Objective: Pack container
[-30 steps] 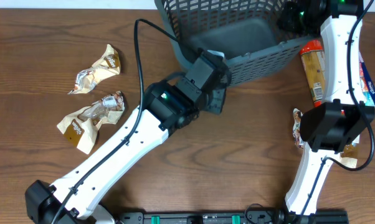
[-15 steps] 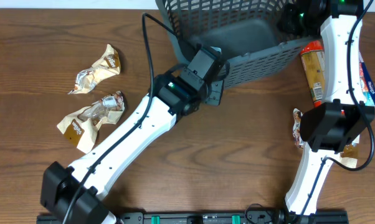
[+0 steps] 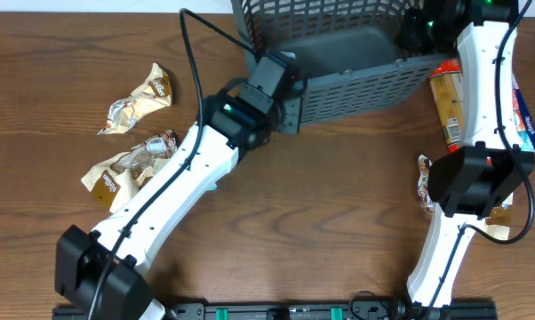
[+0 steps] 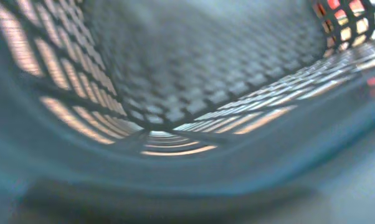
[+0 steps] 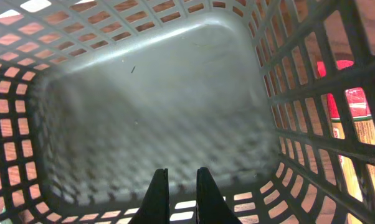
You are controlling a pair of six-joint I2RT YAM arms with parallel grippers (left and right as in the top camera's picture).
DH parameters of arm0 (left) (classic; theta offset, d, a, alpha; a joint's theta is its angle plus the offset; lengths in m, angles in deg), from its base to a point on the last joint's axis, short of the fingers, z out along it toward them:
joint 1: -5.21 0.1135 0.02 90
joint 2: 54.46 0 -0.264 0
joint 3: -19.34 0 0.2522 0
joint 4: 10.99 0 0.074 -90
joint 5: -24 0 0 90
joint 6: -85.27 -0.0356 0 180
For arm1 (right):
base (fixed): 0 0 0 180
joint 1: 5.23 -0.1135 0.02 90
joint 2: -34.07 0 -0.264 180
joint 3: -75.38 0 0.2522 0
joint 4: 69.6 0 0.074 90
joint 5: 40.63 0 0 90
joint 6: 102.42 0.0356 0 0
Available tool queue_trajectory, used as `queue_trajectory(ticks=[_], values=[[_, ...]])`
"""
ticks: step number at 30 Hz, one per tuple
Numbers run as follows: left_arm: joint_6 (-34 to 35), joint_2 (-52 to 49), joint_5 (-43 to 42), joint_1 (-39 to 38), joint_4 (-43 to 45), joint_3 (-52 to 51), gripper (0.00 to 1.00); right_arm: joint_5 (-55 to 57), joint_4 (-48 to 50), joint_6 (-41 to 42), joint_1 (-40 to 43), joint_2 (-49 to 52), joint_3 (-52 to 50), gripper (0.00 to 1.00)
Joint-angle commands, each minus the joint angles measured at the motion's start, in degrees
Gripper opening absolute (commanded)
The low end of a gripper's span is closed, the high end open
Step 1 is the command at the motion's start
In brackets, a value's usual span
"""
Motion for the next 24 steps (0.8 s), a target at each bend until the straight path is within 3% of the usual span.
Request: queue_trajectory(ticks=[1, 24], values=[[-1.38, 0.11, 0.68, 1.77, 0.28, 0.94, 0.06, 0.55, -0.68, -0.92, 0.00, -0.63, 0.76, 0.01], [-3.26, 0.11, 0.66, 7.28, 3.39, 0.94, 0.06, 1.27, -7.19, -0.90, -6.58, -0.63, 0.76, 0.01]])
